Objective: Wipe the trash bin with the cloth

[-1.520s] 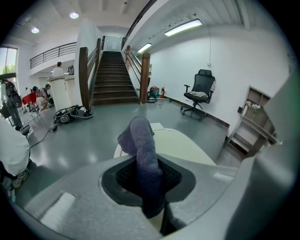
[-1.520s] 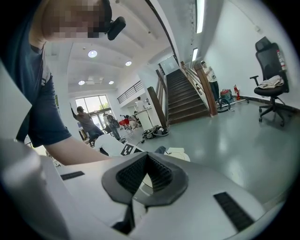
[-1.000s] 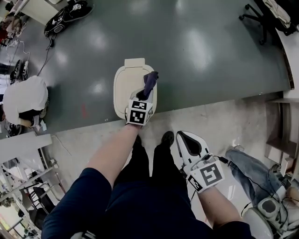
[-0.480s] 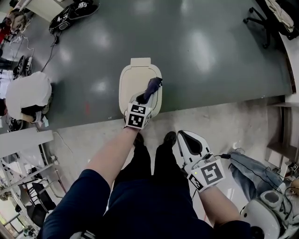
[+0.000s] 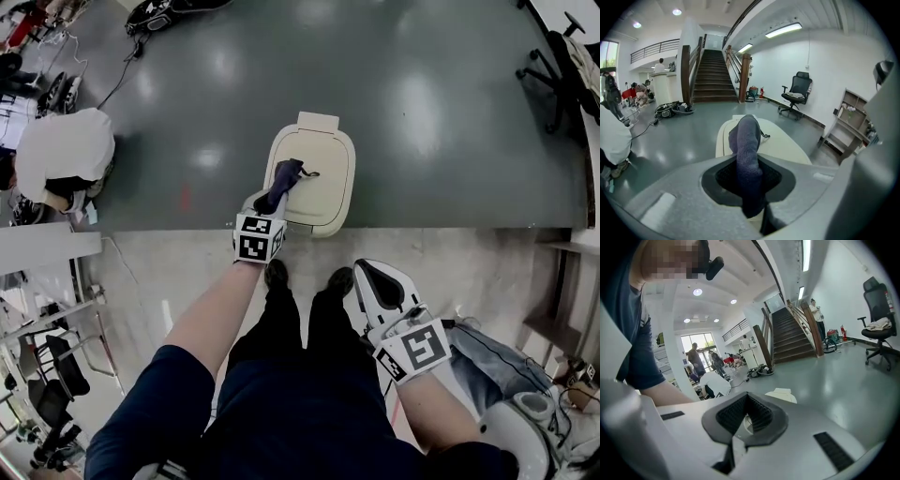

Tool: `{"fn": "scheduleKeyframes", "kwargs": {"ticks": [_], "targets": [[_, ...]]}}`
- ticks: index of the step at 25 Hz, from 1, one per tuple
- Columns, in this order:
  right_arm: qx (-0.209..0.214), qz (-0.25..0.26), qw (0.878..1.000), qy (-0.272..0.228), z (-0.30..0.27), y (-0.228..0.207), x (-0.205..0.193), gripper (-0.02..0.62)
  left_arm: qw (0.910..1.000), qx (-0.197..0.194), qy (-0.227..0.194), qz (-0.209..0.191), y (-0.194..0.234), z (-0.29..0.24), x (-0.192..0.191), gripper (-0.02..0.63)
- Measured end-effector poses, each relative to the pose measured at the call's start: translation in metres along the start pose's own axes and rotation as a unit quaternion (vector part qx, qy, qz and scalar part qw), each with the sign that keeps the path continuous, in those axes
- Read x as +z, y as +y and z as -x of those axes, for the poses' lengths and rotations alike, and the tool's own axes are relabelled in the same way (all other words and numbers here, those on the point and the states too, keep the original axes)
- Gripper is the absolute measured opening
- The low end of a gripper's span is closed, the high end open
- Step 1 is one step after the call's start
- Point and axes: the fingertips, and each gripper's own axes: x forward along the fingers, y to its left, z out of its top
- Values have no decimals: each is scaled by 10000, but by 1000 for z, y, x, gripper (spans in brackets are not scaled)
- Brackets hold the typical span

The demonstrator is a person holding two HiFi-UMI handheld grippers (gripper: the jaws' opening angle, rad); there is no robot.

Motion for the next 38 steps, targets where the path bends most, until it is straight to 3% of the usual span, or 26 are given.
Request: {"fn": "scheduleKeyframes", "kwargs": {"ticks": [4,8,14,29,32,38], "targets": [[98,44,9999,26,-10,7,3,5,9991,219,28,357,20,14,-18,54],[138,100,9998,36,-8,5,7,5,9988,206,66,444,7,23,-30,54],[89,111,9999,-19,5,-10,13,5,9981,84,89,600,-40,18,-32,54],[-170,-20,9997,-170,59,-43,14,5,9946,-730,551,487,-163,-1,-34,54],[-179,-20,9996,-222,67,-43,19,5,9929,-1005,436,457,-187,15,-18,54],[-153,92,9993,-328,80,-18,41,5,9877,-1530,-266,167,-201,97,47,54]]}}
